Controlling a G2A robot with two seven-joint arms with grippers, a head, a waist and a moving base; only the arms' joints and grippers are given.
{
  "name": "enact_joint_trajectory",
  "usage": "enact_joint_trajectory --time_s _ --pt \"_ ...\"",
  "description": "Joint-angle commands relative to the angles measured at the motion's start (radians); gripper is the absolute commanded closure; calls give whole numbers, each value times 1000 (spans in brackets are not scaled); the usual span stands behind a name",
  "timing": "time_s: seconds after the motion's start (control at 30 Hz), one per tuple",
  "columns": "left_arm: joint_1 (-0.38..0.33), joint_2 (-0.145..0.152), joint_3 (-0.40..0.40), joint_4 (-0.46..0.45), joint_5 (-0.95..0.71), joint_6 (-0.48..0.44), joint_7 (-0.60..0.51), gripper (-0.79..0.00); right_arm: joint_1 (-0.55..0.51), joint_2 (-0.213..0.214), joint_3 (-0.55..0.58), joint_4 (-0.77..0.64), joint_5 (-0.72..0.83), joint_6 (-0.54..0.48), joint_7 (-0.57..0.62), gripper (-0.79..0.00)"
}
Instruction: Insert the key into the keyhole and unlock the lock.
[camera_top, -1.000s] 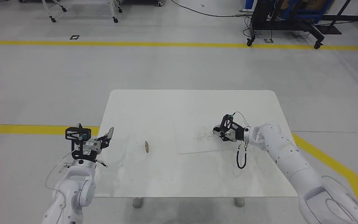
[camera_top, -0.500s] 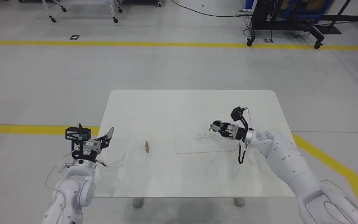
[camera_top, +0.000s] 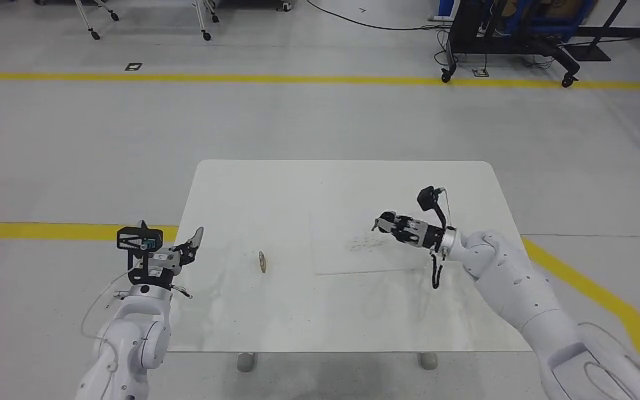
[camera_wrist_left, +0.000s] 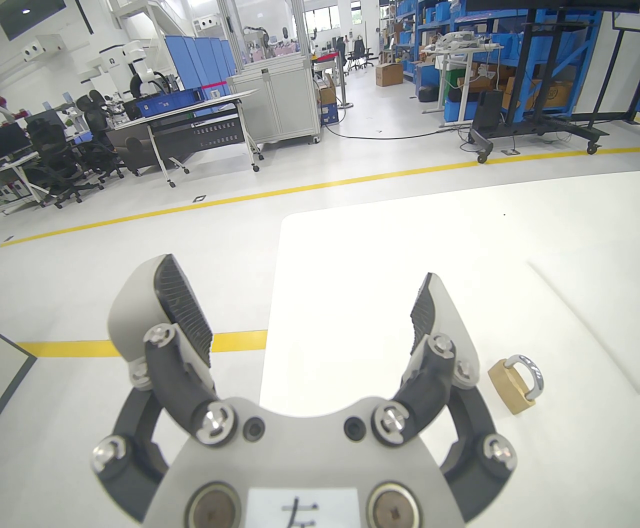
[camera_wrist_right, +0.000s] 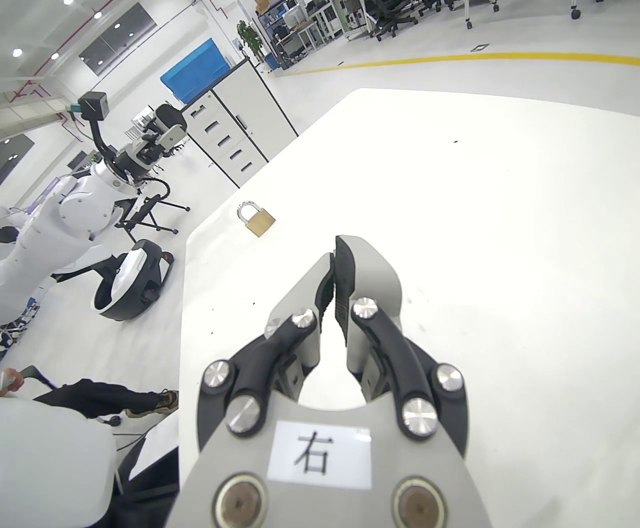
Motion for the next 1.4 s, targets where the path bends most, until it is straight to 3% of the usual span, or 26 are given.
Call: enact_joint_trajectory --time_s 0.0,0.1,0.3,0.63,0.73,0.97,1.1,1.37 --pt "0 0 0 0 0 0 0 -785 -18 -11 -13 -42 99 -3 6 0" --pt "0 0 0 0 0 0 0 -785 -37 -22 -36 -105 342 -3 70 0" --pt "0 0 0 0 0 0 0 -785 -48 -21 -31 -173 779 -3 322 0" --pt "0 0 0 0 0 0 0 -785 -48 -21 -31 -173 779 -3 322 0" --pt "-15 -8 28 -15 -136 -49 -13 -785 -48 -21 -31 -173 779 -3 322 0" --pt "-184 -26 149 11 -668 -303 -248 -785 -48 -21 -31 -173 779 -3 322 0" --pt "-318 -39 238 110 -960 -333 -421 -785 -48 -21 -31 -173 779 -3 322 0" --pt "-509 -72 421 304 -1265 -373 -615 -785 -48 -21 -31 -173 779 -3 322 0"
